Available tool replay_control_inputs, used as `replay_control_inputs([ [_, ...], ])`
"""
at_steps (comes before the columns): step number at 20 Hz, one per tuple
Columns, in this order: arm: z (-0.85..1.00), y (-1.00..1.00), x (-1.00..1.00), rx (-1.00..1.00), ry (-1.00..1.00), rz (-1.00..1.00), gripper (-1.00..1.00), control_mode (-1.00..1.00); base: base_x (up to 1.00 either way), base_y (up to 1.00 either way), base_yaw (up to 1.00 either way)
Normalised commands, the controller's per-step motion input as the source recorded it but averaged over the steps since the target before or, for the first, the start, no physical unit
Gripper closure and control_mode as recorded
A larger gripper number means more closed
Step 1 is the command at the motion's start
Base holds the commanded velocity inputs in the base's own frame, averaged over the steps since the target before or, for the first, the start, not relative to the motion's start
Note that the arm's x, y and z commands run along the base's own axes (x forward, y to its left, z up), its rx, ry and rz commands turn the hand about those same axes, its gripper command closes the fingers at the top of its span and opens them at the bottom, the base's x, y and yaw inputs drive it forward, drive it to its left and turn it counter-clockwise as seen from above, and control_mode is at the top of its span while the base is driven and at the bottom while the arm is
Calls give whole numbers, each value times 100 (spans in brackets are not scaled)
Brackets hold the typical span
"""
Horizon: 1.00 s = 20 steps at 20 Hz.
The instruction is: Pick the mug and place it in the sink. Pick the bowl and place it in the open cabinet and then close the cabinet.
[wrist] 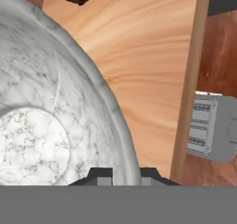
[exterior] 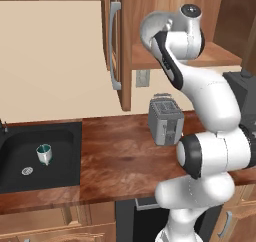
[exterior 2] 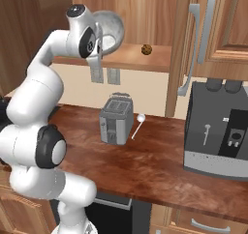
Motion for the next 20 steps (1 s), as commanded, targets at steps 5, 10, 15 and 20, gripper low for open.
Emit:
replay_control_inputs([
  [5,0,0,3,0,1,0,-100,-100,0,0,0],
  [10,0,0,0,0,0,0,-100,-100,0,0,0],
  [15,0,0,0,0,0,0,-100,-100,0,0,0],
  [20,0,0,0,0,0,0,-100,-100,0,0,0],
])
